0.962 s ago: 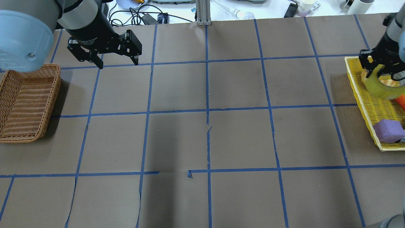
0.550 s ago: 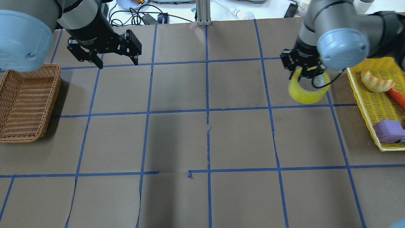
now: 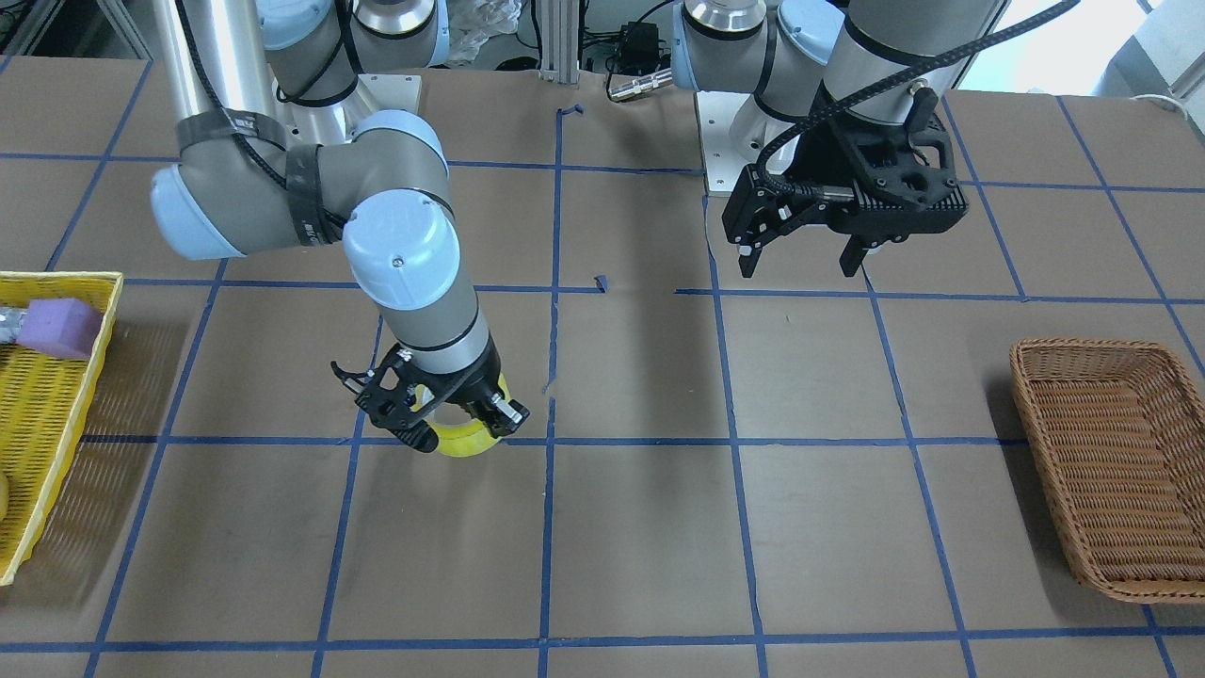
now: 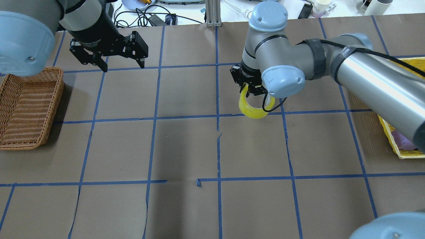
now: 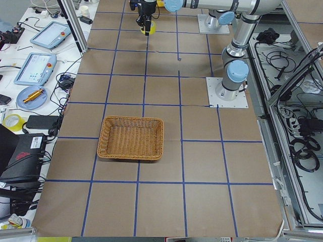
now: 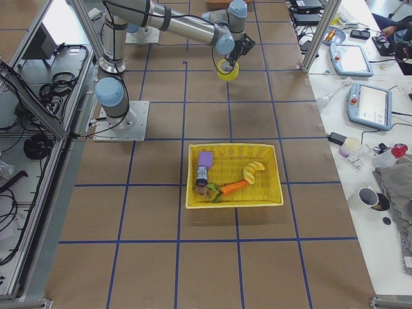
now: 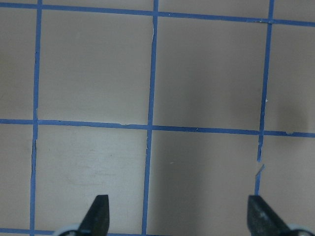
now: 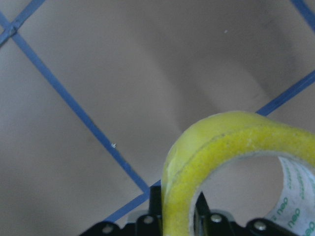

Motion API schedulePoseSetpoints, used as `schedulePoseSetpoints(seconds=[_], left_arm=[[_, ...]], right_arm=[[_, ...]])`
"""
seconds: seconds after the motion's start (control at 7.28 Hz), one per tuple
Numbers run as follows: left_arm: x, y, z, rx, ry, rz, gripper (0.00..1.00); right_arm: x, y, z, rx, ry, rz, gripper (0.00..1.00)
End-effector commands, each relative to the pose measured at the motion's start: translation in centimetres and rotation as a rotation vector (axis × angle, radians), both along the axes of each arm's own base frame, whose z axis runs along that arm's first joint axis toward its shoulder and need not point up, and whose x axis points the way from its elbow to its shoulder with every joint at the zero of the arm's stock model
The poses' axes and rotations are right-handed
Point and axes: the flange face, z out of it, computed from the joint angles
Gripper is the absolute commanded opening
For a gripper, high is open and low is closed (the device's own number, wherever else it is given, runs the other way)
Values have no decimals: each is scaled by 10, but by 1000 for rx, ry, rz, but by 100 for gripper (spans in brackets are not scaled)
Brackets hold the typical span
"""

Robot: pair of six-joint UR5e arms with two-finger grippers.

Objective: Transfer tape with both arms
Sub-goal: 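Carry the tape roll to the table center and release it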

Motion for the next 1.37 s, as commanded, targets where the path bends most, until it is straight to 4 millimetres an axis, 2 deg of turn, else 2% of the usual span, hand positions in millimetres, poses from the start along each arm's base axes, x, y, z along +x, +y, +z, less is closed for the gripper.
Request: schedulePoseSetpoints(seconds=[0.0,0.14,0.27,0.41,0.55,0.69,0.82,0.96,1.1,1.24], left_arm=[[0,0,1,-2,0,0,100],[0,0,0,-1,0,0,100],[0,0,0,-1,0,0,100],[0,0,1,-2,0,0,100],[1,0,1,-2,0,2,100],[1,0,1,-2,0,2,100],[1,0,1,-2,0,2,100],[1,0,1,-2,0,2,100],[1,0,1,-2,0,2,100],[1,0,1,-2,0,2,100]], right_arm=[[73,37,-19,37,-51,37,0],[86,46,-28,51,-44,56,0],[89,50,-41,71,-23,69,0],[86,55,-50,90,-12,68,35],[81,61,-57,95,12,66,96],[81,60,-49,83,5,61,100],[77,56,-28,44,0,61,100],[60,50,6,-10,-16,52,100],[20,34,36,-64,-22,79,100],[-29,17,65,-131,-10,144,100]])
